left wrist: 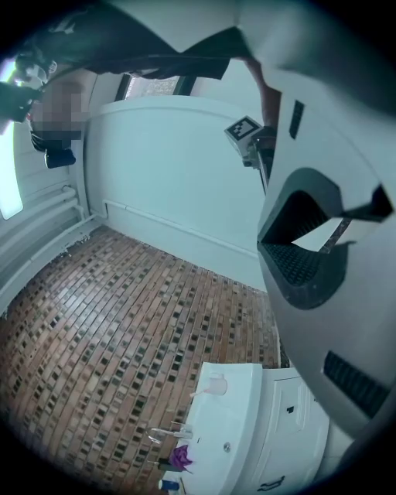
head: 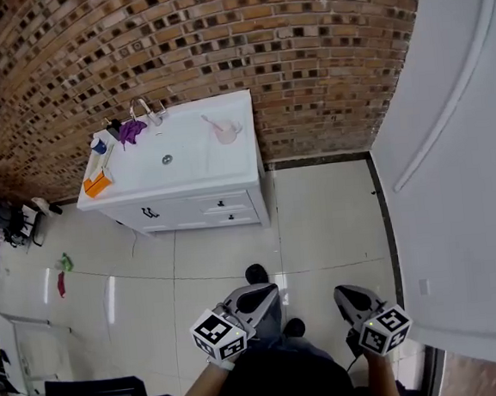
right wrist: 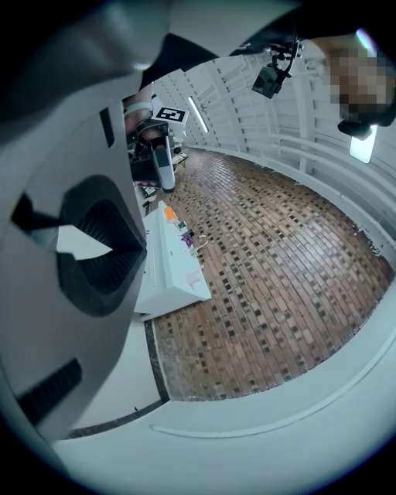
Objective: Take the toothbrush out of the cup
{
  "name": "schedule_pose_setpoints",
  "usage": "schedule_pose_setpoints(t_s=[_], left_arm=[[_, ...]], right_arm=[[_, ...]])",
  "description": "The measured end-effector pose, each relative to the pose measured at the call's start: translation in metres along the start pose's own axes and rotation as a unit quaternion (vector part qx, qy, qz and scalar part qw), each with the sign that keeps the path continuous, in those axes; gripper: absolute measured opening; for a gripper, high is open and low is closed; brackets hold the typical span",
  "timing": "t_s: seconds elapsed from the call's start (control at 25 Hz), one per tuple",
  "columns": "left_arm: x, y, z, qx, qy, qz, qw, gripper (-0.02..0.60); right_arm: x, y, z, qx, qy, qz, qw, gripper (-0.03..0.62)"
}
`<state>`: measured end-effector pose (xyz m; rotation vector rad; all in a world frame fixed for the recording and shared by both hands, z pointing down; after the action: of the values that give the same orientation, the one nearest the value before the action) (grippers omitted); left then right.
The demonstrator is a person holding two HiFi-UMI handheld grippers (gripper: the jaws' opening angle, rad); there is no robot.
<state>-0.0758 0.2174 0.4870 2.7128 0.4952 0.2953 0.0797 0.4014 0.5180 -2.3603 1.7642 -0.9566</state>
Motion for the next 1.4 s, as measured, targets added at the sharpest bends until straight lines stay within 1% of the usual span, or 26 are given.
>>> schedule_pose_setpoints(t_s=[0.48,0.68,0.84,0.96,1.12,1.24,1.4], left_arm=[[0.012,0.079,0.026,-0.011,-0.003,-0.004,0.9999,0.005],[0.016,0.134,0.049,-0.016,0.002,-0.011,0.9998,0.005],[0.020,0.177,0.068,-0.017,0.014,-0.028,0.9994,0.005],[0.022,0.205,0.080,-0.019,0.023,-0.042,0.9987,0.005],[0.019,0.240,0.096,-0.023,0.034,-0.054,0.9977,0.005],[0.015,0.263,0.106,-0.026,0.036,-0.057,0.9973,0.005],[0.001,0.286,0.114,-0.032,0.029,-0.054,0.9976,0.005]], right_arm=[[0.075,-0.013,0.045,-0.005,0.006,-0.005,1.000,-0.014],[0.126,-0.013,0.074,-0.004,0.012,-0.011,1.000,-0.014],[0.169,-0.012,0.101,0.013,-0.001,-0.022,1.000,-0.014],[0.198,-0.008,0.120,0.020,-0.007,-0.028,0.999,-0.014],[0.234,0.000,0.140,0.010,0.001,-0.027,1.000,-0.014],[0.255,0.003,0.153,0.008,0.003,-0.031,0.999,-0.014],[0.278,0.012,0.166,-0.002,0.006,-0.035,0.999,-0.014]])
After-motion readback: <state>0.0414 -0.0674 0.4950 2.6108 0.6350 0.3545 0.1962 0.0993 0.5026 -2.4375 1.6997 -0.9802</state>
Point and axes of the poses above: the fingertips, and each gripper's own axes: x forward along the fingers, y to its left, z out of its top, the point moved 7 cm from there along -x, backward along the fingers, and after that the axes turned 12 degrees about -z, right-handed, at the moved point
